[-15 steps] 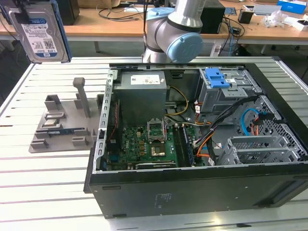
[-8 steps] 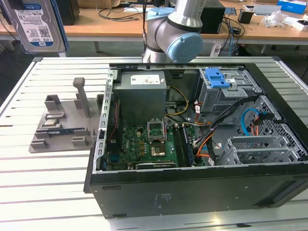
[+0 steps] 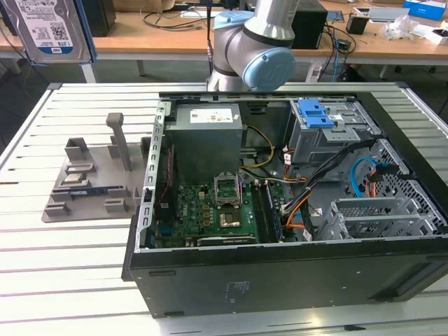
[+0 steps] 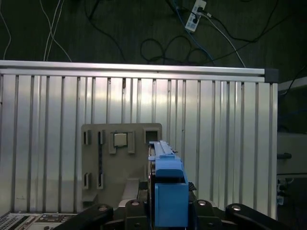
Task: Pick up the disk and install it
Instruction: 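Pick up the disk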
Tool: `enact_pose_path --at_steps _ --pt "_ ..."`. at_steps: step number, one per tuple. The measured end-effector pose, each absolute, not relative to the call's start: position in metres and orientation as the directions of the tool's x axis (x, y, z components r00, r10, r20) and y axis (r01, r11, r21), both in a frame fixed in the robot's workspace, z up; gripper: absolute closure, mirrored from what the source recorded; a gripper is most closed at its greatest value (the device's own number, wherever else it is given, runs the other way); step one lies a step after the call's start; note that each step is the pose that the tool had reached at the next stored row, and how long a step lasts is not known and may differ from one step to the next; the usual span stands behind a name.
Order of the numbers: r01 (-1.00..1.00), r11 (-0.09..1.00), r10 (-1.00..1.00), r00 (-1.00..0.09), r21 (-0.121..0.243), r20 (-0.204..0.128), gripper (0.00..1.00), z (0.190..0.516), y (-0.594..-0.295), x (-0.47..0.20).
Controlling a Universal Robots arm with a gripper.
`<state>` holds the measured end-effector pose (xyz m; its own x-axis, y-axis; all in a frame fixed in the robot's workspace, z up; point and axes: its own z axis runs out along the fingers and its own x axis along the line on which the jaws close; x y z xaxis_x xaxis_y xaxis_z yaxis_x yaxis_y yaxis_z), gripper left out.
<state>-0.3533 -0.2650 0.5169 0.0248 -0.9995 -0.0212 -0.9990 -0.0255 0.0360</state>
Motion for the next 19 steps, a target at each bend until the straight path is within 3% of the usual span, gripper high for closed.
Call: enact_pose_path --at_steps 19 --pt "-0.999 -0.025 -0.999 0.025 0.037 -0.021 0.64 0.517 -0.265 -0.289"
